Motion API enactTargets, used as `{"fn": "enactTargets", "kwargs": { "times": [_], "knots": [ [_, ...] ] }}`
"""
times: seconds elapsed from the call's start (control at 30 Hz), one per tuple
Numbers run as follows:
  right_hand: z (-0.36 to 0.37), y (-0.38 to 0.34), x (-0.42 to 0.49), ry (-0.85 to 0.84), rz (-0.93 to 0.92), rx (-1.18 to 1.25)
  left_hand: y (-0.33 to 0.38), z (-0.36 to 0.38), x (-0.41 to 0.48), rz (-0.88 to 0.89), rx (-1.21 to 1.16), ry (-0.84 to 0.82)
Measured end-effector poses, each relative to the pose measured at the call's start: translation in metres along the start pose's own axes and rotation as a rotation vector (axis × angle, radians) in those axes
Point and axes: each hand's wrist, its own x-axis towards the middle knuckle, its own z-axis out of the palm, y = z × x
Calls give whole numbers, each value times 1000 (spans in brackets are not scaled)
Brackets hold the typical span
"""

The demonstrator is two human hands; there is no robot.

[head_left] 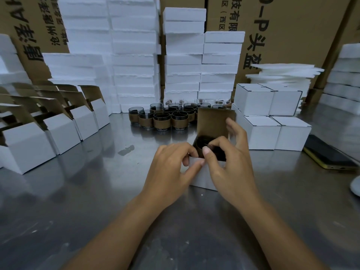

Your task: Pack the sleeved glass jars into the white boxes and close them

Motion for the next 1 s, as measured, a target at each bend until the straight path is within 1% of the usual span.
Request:
{"fn": "enactTargets", "kwargs": {
  "times": [0.1,0.23,0.3,0.37,0.43,0.57,0.63,0.67,0.73,0.8,0.87,1.0],
  "knots": [
    [1,4,-1,-47,-23,-64,0,-1,0,3,18,-4],
    [1,6,0,-89,-117,-242,0,-1,0,16,29,-1],
    [1,6,1,-107,-153,-288,-1,-2,0,30,33,7],
    [1,6,1,-111,-159,-284,-1,-3,0,47,25,11],
    [0,2,2,-57,-137,-195,1,-4,1,23,-26,22],
    [-2,-5,5,242,-21,141,2,-5,3,-179,-266,97],
    [-4,-3,8,297,150,251,1,-4,6,-307,-384,64],
    [-4,-1,10,276,263,288,0,-3,7,-377,-433,25],
    [-4,3,13,174,467,357,-1,-1,8,-505,-518,-69],
    [-2,5,13,53,580,432,-4,2,9,-590,-575,-132],
    [1,7,13,-18,587,441,-5,2,9,-641,-614,-164],
    [3,7,13,-59,537,453,-6,2,10,-647,-689,-168]
  ]
}}
